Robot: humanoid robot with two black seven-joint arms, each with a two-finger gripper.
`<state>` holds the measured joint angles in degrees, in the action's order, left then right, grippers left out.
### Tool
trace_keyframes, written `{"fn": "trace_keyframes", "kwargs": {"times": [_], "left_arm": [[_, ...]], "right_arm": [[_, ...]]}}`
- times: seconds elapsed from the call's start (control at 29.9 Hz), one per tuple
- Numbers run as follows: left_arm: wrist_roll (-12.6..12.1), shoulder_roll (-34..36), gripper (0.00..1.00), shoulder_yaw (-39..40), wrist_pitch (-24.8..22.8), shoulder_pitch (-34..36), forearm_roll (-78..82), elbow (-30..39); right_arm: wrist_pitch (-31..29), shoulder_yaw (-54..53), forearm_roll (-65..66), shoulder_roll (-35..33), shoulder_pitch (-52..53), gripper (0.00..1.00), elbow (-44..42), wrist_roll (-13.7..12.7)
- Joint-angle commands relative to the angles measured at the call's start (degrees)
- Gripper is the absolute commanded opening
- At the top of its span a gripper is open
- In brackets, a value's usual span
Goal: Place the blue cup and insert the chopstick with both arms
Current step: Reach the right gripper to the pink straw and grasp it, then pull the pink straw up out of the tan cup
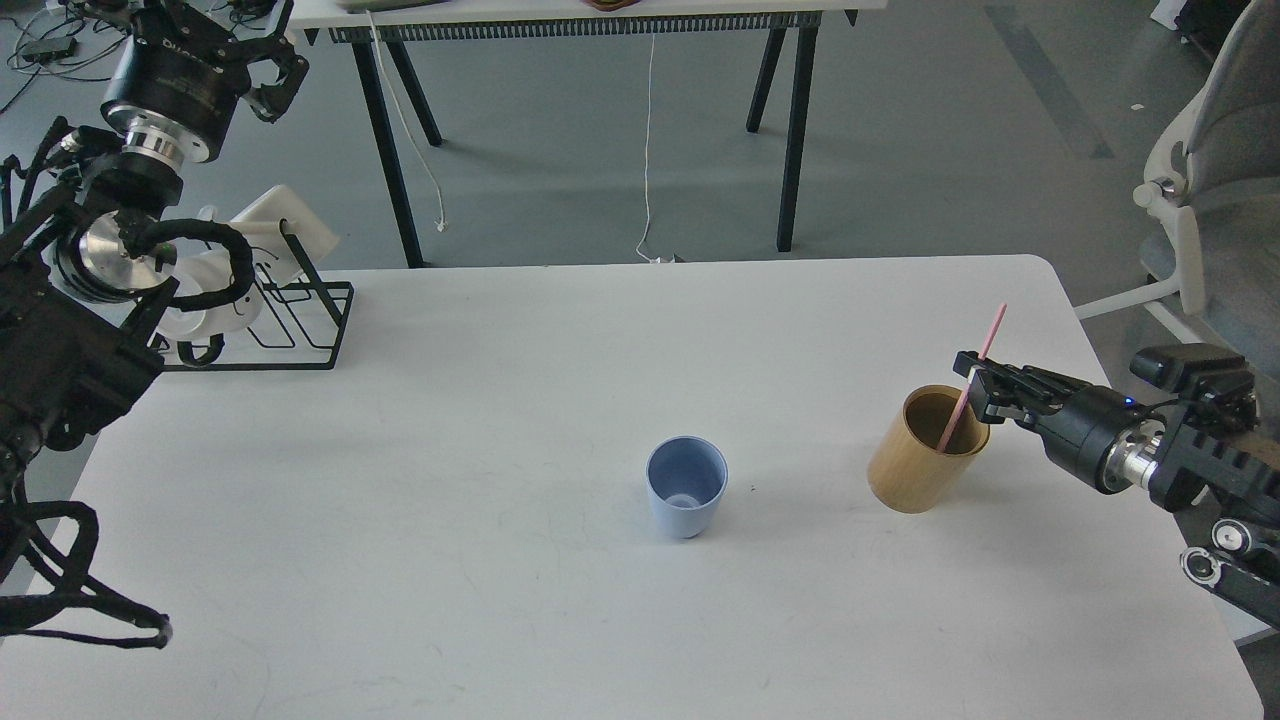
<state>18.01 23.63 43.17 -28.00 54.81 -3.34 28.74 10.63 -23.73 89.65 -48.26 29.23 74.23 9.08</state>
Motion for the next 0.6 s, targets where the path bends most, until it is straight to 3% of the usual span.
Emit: {"fn": "trace_keyframes", "kwargs": {"times": [0.0,0.27,0.57], "left_arm": [[0.01,0.45,1.0,0.07,0.0,-0.06,0.0,0.0],[0.01,0.9,1.0,-0.02,0.0,0.03,0.0,0.0],[-0.87,1.25,1.0,-0.02,0.0,0.03,0.0,0.0]], "right_arm": [[0.01,0.0,0.0,-1.13,0.04,0.01,1.26,-0.02],[0.09,-0.97,-0.26,-7.54,1.09,0.01,8.73,-0.02],[-2.44,-3.43,-4.57,-11.68,11.09,0.01,16.3,-0.28]]}}
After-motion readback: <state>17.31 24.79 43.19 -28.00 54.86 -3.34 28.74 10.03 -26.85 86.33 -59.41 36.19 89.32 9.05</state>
